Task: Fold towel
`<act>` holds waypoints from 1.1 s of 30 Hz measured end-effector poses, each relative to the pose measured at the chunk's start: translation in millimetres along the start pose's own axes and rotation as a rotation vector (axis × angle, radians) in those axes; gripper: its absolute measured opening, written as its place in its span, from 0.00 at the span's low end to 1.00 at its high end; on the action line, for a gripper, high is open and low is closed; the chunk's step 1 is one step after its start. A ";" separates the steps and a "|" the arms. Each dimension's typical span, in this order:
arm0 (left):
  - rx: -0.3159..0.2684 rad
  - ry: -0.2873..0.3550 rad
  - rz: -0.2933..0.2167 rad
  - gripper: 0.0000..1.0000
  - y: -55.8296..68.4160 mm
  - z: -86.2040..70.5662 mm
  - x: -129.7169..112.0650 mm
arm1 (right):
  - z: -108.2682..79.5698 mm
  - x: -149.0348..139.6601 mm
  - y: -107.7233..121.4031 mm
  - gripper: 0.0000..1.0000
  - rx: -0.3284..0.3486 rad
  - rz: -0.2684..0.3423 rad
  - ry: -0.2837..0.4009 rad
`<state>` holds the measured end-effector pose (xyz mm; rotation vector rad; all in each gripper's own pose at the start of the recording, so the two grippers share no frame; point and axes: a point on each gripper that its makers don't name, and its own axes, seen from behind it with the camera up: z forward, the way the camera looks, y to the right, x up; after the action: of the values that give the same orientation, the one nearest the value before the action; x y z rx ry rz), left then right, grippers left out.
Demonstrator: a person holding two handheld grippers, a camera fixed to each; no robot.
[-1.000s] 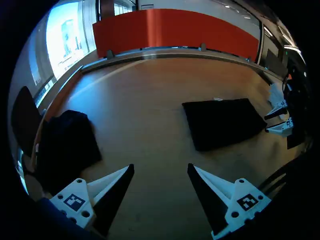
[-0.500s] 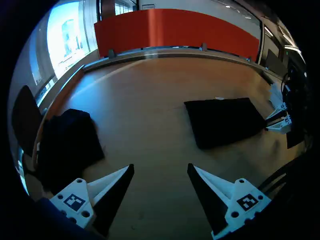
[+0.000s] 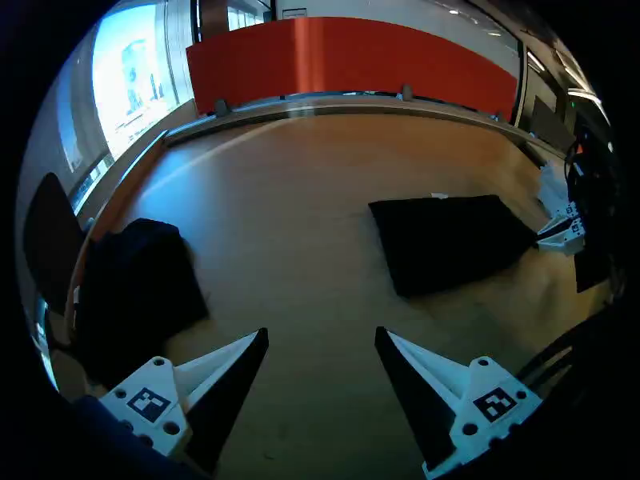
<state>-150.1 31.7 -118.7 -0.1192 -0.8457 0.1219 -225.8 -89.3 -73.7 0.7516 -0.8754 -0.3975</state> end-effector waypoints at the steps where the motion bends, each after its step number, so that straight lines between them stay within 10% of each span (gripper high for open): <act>1: 0.000 0.001 0.000 0.99 -0.2 0.1 0.4 | -2.7 5.1 0.4 0.08 -0.004 0.000 0.010; 33: -0.005 0.015 -0.005 0.99 10.7 -2.6 11.1 | -92.9 126.2 29.8 0.06 -0.112 -0.129 0.205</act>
<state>-141.6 43.8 -113.9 -0.1228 -0.8310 0.1143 -75.8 -104.7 -21.9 0.7334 -0.6088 -0.4712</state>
